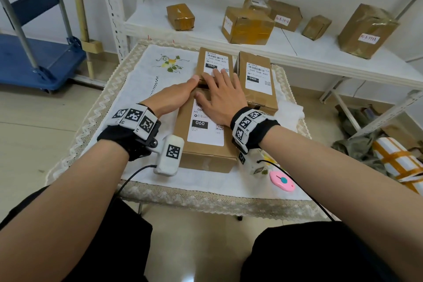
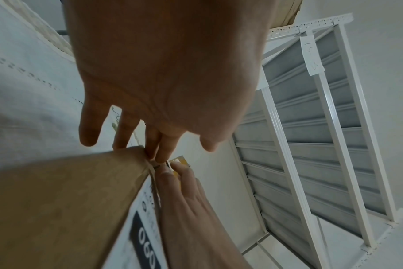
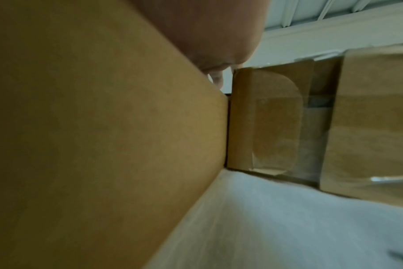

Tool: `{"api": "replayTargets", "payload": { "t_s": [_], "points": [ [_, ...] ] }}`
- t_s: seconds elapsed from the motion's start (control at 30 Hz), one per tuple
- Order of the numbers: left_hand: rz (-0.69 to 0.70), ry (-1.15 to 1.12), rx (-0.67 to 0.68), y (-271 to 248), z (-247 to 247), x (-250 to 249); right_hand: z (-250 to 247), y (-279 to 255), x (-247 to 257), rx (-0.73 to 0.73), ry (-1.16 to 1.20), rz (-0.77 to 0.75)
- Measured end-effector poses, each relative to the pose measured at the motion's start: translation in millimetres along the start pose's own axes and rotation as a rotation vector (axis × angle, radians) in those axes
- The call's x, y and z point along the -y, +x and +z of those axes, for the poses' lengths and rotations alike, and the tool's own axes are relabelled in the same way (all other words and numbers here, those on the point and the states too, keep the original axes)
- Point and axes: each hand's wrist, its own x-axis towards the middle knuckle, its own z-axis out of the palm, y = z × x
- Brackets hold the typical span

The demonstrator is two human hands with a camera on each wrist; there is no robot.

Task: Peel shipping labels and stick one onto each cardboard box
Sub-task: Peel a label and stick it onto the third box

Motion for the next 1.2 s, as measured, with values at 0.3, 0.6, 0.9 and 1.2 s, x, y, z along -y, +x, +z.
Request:
{"api": "replayTargets", "payload": {
  "t_s": [0.3, 0.6, 0.9, 1.2],
  "points": [
    [0.005, 0.001, 0.003, -6, 1, -6, 2, 14, -5, -0.044, -0.079, 0.040],
    [0.024, 0.003, 0.023, -6, 1, -7, 3, 26, -6, -0.053, -0.214, 0.058],
    [0.023, 0.079, 0.034, -6, -1, -2, 0, 24, -9, -0.136, -0.100, 0.031],
    [-0.014, 0.080, 0.019, 0, -8, 8, -17, -13, 3, 0.013, 0.163, -0.084]
  ]
}}
